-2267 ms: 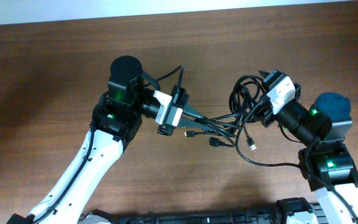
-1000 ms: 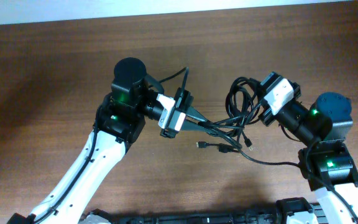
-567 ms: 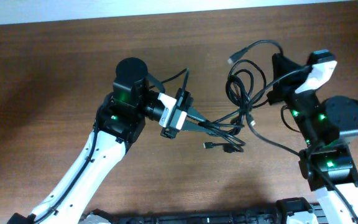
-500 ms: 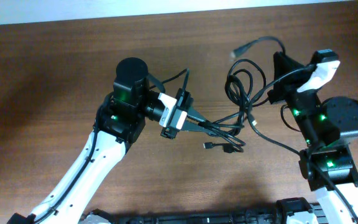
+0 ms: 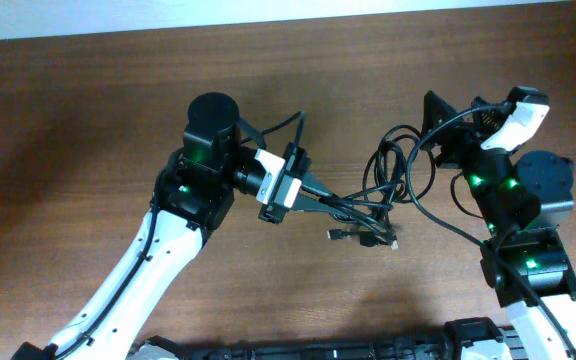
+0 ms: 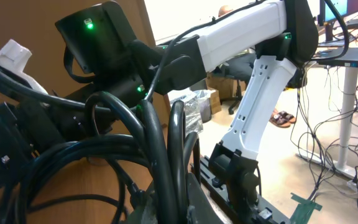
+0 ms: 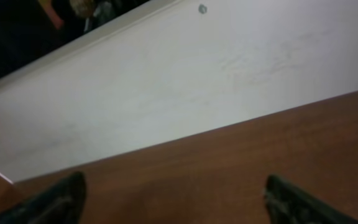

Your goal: Untangle cables

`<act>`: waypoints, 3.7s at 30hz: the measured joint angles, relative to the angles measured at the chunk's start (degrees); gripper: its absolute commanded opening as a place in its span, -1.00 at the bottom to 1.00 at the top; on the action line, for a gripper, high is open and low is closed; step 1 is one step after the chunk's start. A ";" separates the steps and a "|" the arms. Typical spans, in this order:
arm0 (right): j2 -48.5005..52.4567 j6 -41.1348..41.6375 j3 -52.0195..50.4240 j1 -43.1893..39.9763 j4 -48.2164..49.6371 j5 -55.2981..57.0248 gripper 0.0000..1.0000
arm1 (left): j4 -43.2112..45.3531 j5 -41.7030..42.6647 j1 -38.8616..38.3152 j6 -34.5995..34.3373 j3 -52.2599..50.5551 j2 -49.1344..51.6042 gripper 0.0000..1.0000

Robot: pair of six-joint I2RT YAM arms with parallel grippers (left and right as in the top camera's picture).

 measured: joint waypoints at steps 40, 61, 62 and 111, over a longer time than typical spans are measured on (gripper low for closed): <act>-2.10 -23.39 0.02 -0.04 -8.50 -17.70 -0.92 | 4.31 0.50 1.27 0.00 -0.02 0.00 -1.00; -2.10 5.46 0.00 -0.04 2.60 -18.08 -0.92 | 0.44 0.39 1.27 0.02 -0.02 0.00 -1.00; -2.10 6.51 0.00 -0.04 2.80 -18.08 -0.92 | 0.31 0.42 1.27 0.00 -0.02 0.00 -1.00; -10.23 5.99 0.00 -0.04 -3.50 -16.94 0.99 | -2.86 -12.52 2.71 0.26 -0.02 0.00 -1.00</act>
